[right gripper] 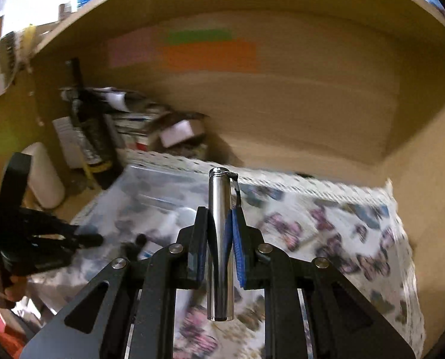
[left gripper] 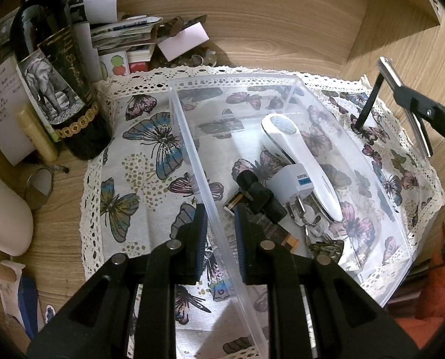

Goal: Organize rigid objects
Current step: 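Lower the silver pen into the box and open the right tool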

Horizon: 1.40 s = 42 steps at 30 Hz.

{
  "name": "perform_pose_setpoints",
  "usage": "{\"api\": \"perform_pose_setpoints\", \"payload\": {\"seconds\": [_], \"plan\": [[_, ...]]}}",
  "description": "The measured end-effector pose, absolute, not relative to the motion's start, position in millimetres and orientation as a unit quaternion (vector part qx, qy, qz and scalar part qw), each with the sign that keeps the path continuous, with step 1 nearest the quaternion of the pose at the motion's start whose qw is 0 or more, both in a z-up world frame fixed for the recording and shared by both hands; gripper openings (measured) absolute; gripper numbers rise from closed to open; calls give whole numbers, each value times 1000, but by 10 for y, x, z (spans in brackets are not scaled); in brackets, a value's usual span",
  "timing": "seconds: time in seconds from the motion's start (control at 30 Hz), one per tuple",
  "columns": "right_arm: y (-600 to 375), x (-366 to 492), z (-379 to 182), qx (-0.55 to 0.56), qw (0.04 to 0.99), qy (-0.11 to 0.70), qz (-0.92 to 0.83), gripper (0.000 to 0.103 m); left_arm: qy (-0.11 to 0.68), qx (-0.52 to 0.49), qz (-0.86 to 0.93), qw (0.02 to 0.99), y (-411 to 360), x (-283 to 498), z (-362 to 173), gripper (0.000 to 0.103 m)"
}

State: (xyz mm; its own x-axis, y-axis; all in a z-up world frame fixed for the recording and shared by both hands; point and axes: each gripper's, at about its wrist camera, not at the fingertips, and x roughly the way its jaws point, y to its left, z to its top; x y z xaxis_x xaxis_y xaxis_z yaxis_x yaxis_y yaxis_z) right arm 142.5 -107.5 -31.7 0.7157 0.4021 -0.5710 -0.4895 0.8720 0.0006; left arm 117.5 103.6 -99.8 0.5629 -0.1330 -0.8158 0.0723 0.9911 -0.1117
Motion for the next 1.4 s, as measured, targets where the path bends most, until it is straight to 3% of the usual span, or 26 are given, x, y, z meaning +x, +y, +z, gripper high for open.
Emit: {"api": "perform_pose_setpoints", "payload": {"seconds": [0.93, 1.27, 1.4], "plan": [[-280, 1803, -920, -194, 834, 412, 312, 15, 464, -40, -65, 882, 1051, 1166, -997, 18], [-466, 1702, -689, -169, 855, 384, 305, 15, 465, -35, -63, 883, 1043, 1169, -996, 18], [-656, 1608, -549, -159, 873, 363, 284, 25, 465, -36, -64, 883, 1043, 1169, -996, 18]]}}
